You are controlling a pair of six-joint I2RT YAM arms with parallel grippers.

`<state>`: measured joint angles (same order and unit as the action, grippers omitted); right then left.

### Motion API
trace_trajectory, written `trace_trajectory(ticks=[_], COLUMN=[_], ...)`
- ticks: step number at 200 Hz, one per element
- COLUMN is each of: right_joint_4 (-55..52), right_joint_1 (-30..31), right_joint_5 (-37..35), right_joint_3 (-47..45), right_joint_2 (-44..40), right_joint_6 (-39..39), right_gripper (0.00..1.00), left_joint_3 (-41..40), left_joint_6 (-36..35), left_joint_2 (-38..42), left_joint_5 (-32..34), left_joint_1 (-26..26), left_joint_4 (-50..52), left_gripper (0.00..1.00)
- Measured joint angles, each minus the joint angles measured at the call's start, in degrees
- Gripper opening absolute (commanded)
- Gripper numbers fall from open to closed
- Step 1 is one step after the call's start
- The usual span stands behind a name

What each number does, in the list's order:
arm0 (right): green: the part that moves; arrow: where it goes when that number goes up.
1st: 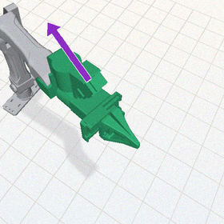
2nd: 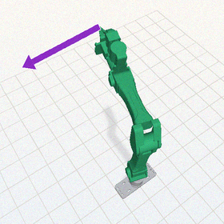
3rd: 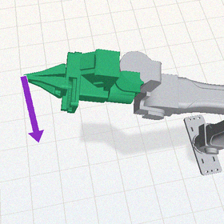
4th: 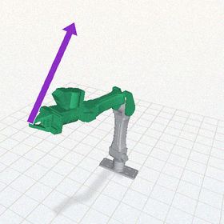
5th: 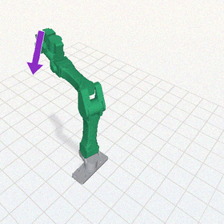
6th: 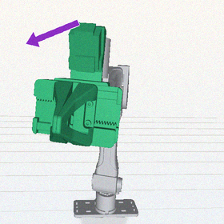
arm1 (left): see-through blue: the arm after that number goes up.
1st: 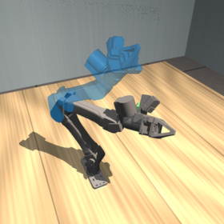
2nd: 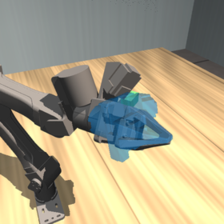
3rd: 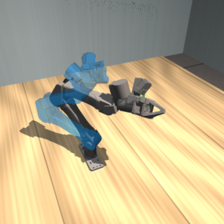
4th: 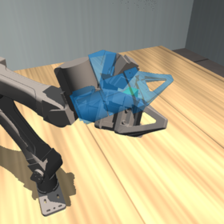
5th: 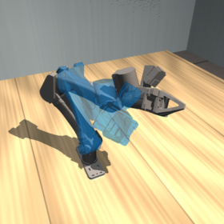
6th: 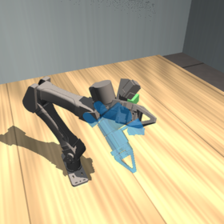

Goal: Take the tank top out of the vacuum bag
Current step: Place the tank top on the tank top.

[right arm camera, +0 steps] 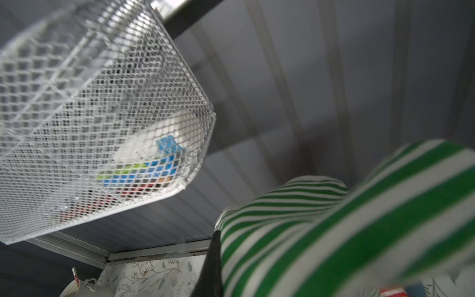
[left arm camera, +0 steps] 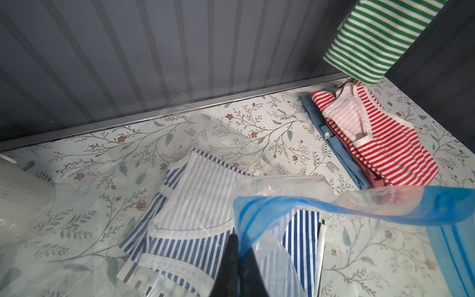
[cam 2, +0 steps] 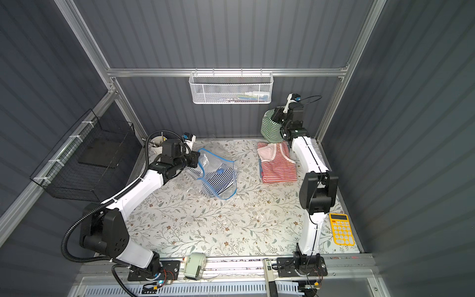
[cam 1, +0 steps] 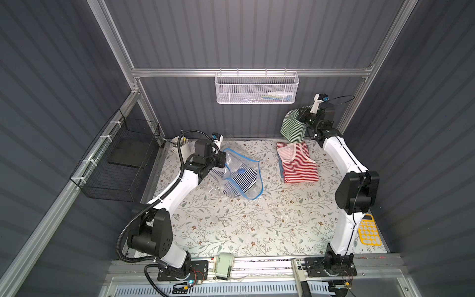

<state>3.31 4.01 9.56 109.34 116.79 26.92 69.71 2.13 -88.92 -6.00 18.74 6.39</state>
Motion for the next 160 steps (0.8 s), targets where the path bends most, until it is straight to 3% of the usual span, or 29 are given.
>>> trace_trajectory(ticks=[90,160], right_joint_4=[5.31,11.61], right_joint_1=[-4.55,-4.87], right_joint_5=[10.64,12.09], right_joint_3=[-1.29,-21.62], right_joint_2=[3.3,-6.56], right_joint_6=[-4.9,-1.99], right_gripper=[0.0,0.0], left_joint_3=[0.5,0.72], left_joint_6=[-0.02,-0.02], left_joint_2=[-2.29,-2.49], left_joint_5=[0.02,-0.15], left_joint_1=[0.0,0.0], left_joint_4=[0.35,0.46], left_gripper=[0.0,0.0])
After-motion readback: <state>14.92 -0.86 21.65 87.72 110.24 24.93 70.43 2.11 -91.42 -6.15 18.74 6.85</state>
